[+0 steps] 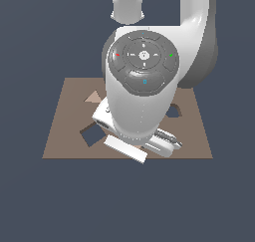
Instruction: Insert a designated object into the corresponding slot on a board.
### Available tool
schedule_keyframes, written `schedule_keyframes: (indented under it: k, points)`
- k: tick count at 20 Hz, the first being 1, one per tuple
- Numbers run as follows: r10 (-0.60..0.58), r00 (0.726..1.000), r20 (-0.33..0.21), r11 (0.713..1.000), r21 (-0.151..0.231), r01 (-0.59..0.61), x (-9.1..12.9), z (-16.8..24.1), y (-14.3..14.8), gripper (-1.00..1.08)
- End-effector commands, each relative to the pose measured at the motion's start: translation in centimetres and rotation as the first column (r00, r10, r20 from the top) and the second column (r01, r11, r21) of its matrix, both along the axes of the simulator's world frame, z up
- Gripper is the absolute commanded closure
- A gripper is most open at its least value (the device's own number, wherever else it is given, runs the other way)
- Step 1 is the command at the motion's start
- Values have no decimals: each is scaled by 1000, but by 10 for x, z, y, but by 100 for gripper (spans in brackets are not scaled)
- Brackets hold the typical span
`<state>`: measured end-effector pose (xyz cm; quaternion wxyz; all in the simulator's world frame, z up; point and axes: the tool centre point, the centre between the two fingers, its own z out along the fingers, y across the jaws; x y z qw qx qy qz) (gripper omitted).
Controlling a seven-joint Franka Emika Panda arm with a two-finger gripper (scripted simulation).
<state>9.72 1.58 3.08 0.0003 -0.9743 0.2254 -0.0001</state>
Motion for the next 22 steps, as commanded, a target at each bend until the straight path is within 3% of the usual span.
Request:
schedule_keyframes:
  k: [1,13,18,22]
  points:
    - [12,1000,0,1000,0,-12,-1,0,0,108]
    - [199,980,0,980,0,-199,-13,1,-1,108]
    - [333,943,0,943,0,-333,-22,1,-4,108]
    - [457,890,0,890,-1,-457,-30,2,-7,108]
